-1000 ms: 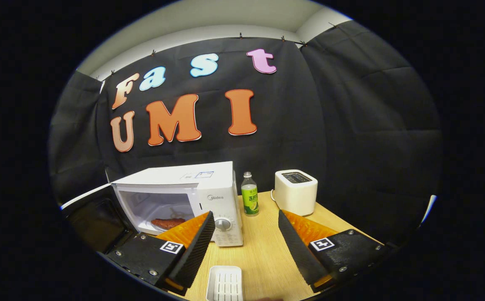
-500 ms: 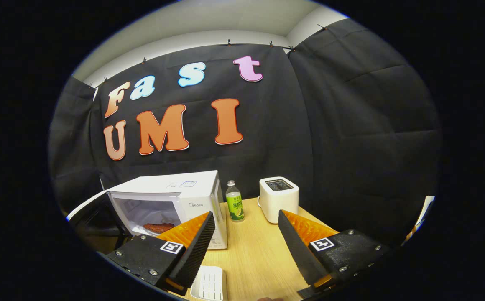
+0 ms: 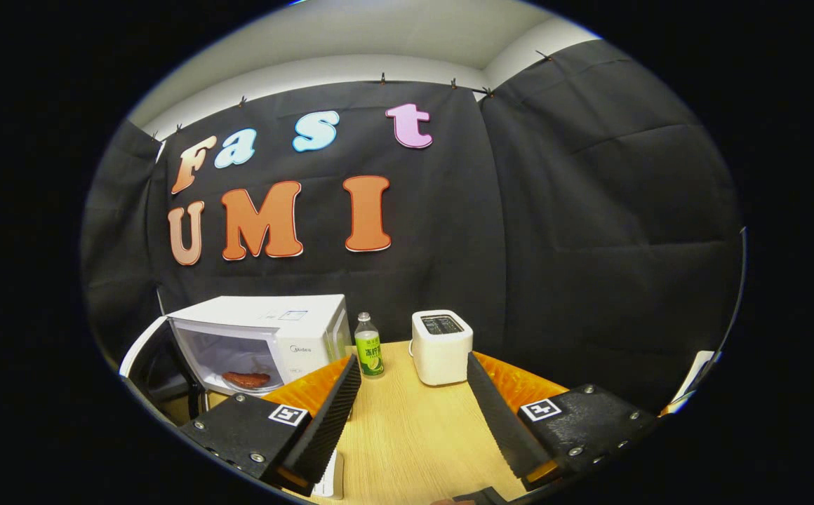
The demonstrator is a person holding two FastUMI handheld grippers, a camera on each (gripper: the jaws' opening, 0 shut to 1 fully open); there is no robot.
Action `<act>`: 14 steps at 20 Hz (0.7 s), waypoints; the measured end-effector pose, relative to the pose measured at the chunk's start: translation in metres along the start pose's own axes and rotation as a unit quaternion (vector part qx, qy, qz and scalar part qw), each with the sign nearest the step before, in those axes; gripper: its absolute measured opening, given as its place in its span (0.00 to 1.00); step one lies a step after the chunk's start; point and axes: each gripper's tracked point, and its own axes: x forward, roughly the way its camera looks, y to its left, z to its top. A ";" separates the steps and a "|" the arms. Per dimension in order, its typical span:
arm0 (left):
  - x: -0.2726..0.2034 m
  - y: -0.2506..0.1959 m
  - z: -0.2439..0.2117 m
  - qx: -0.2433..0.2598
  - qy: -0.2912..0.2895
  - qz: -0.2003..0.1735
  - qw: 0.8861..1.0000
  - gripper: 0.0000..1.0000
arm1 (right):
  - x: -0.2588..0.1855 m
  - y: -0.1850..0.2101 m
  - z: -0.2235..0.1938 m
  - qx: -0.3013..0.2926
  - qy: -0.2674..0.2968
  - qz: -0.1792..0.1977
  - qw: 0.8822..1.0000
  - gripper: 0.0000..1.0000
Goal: Open the microwave oven with the left hand, put the food in, and close the microwave oven.
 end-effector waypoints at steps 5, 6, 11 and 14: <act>0.036 -0.023 0.006 -0.006 0.000 -0.018 1.000 0.01 | -0.003 -0.010 0.009 0.000 -0.012 0.002 1.000 0.94; 0.045 -0.027 0.007 -0.005 0.001 -0.021 1.000 0.01 | -0.004 -0.009 0.009 0.000 -0.012 0.005 1.000 0.94; 0.089 -0.042 0.016 0.008 0.001 -0.019 1.000 0.02 | -0.008 -0.003 0.006 0.008 -0.014 0.016 1.000 0.95; 0.120 -0.048 0.020 0.026 0.001 -0.014 1.000 0.02 | -0.009 -0.007 0.007 0.000 -0.016 0.014 1.000 0.95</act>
